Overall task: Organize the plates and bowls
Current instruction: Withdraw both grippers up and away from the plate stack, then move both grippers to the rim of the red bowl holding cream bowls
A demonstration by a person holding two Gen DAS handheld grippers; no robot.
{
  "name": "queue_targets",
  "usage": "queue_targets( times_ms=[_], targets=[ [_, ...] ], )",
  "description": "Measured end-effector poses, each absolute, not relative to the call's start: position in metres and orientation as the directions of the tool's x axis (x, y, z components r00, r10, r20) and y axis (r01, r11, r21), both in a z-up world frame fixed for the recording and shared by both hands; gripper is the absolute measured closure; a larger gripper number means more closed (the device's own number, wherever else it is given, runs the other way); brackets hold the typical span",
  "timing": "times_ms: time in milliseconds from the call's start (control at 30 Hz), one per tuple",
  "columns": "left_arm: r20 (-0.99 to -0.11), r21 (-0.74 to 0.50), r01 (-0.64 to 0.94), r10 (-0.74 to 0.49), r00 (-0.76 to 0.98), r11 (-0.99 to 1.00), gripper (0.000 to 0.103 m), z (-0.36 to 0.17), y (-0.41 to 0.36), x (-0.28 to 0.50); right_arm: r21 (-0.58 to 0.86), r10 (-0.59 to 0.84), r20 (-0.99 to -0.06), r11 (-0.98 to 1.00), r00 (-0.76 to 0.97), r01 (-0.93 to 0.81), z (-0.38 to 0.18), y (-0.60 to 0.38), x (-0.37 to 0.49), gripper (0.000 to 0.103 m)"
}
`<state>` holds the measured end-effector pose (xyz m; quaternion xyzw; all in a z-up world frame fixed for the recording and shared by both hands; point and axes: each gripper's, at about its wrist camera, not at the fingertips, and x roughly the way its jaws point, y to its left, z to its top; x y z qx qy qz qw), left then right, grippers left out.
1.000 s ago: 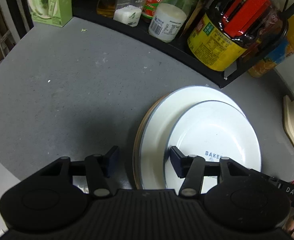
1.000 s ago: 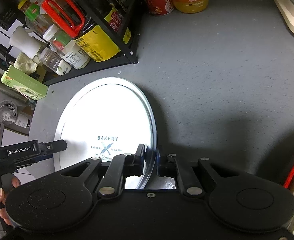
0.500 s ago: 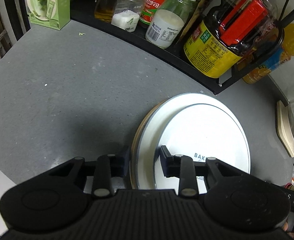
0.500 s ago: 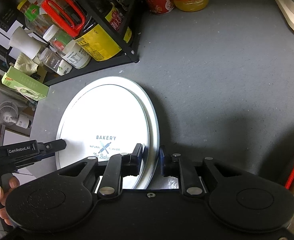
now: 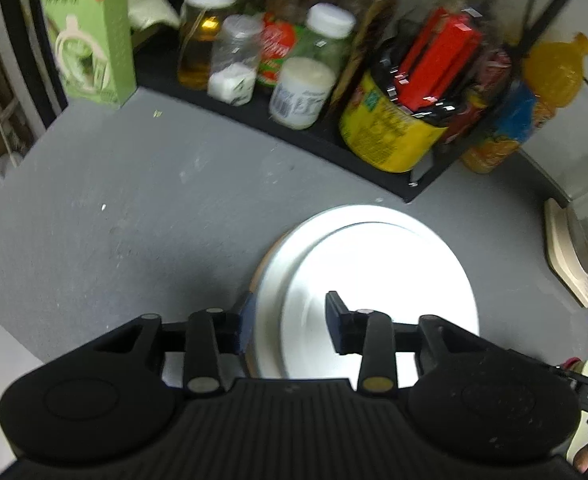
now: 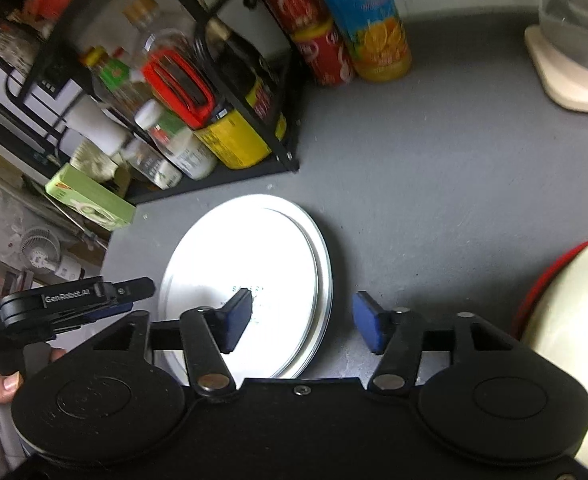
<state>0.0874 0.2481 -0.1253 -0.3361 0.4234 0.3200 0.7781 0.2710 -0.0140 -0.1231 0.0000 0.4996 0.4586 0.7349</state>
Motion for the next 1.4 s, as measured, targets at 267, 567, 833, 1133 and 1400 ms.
queue_targets(
  times_ms=[267, 567, 833, 1133, 1400],
  targets=[
    [-0.866, -0.203, -0.743, 0.237, 0.44, 0.637, 0.033, -0.101, 0.214, 0.103, 0.421, 0.694, -0.701, 0.586, 0.162, -0.692, -0.1, -0.045, 0.26, 0.012],
    [-0.857, -0.168, -0.692, 0.243, 0.455, 0.702, 0.027, -0.088, 0.176, 0.107, 0.433, 0.708, -0.664, 0.627, 0.24, -0.648, -0.091, -0.092, 0.253, 0.003],
    [-0.844, -0.163, -0.641, 0.23, 0.484, 0.75, 0.026, -0.077, 0.142, 0.111, 0.45, 0.706, -0.643, 0.663, 0.298, -0.598, -0.09, -0.136, 0.246, 0.003],
    [-0.846, -0.164, -0.585, 0.192, 0.498, 0.794, 0.026, -0.079, 0.099, 0.118, 0.453, 0.677, -0.644, 0.713, 0.358, -0.535, -0.094, -0.188, 0.239, 0.003],
    [-0.846, -0.178, -0.521, 0.14, 0.514, 0.835, 0.026, -0.079, 0.06, 0.135, 0.459, 0.641, -0.656, 0.758, 0.398, -0.464, -0.105, -0.226, 0.245, 0.003]
  ],
)
